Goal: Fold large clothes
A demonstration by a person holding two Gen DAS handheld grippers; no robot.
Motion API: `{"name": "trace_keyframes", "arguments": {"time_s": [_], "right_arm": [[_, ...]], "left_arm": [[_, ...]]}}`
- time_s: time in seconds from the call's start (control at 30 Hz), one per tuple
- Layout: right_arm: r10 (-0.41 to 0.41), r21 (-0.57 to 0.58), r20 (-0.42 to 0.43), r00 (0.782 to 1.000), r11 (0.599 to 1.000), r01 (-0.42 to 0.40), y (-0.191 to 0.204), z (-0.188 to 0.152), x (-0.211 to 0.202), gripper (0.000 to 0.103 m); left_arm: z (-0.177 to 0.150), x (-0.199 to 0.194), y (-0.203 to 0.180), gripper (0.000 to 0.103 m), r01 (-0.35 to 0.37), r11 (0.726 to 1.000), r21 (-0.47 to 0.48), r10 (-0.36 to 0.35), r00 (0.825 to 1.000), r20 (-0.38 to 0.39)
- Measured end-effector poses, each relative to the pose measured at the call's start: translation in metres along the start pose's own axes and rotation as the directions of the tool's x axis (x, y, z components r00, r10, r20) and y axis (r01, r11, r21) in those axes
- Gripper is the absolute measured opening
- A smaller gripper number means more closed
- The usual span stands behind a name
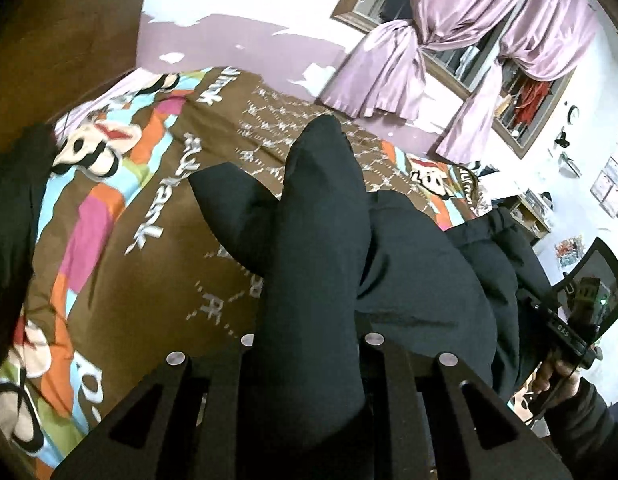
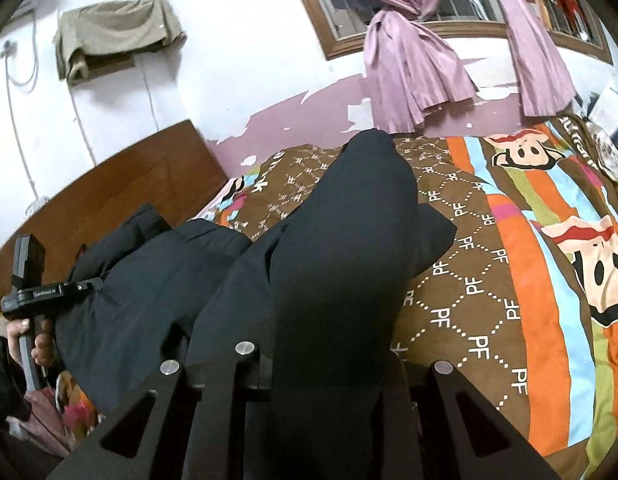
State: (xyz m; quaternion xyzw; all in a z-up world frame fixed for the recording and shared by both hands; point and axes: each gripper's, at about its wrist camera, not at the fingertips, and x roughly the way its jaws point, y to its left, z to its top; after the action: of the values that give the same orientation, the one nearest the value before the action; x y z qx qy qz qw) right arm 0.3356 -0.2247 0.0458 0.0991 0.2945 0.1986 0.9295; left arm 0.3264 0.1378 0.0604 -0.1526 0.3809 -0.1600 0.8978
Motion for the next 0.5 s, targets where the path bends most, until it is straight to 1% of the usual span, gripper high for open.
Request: {"name": "trace_keyframes", "arguments": {"time_s": [0.1, 0.2, 0.3, 0.4, 0.43, 0.47, 0.5], "right_arm": [[-0.015, -0.026, -0.032, 0.999, 1.0, 0.014, 0.004, -0.013, 0.007, 0.017], [-0.063, -0.035, -0.064, 0.996, 0.998, 0.061, -0.005, -0.034, 0.021, 0.017], [-0.097, 0.014, -0.09, 0.991, 0.995, 0.098, -0.024, -0.053, 0.032, 0.017], [-0.134, 0.033, -0.121, 0.984, 0.99, 0.139, -0.042, -0.068, 0.042, 0.018], [-0.14, 0.043, -0.125, 0.982, 0.988, 0.147, -0.046, -0.072, 0.044, 0.018], [-0.146, 0.051, -0.127, 0.981, 0.987, 0.153, -0.048, -0.074, 0.044, 0.022], [-0.156, 0.059, -0.13, 0.979, 0.985, 0.164, -0.052, -0.077, 0.046, 0.027]], "left_arm": [[-0.022, 0.013, 0.016, 0.014, -0.017, 1.0, -0.022, 0.016, 1.0, -0.023], [-0.041, 0.028, 0.03, 0.015, -0.052, 0.999, -0.014, 0.051, 0.998, -0.043], [-0.058, 0.043, 0.043, 0.015, -0.073, 0.997, -0.031, 0.072, 0.996, -0.047], [-0.063, 0.051, 0.054, 0.017, -0.08, 0.996, -0.043, 0.078, 0.996, -0.052], [-0.064, 0.053, 0.056, 0.019, -0.086, 0.995, -0.043, 0.083, 0.995, -0.053], [-0.065, 0.054, 0.057, 0.021, -0.098, 0.994, -0.043, 0.095, 0.994, -0.054], [-0.067, 0.056, 0.057, 0.026, -0.114, 0.993, -0.041, 0.111, 0.992, -0.056]]}}
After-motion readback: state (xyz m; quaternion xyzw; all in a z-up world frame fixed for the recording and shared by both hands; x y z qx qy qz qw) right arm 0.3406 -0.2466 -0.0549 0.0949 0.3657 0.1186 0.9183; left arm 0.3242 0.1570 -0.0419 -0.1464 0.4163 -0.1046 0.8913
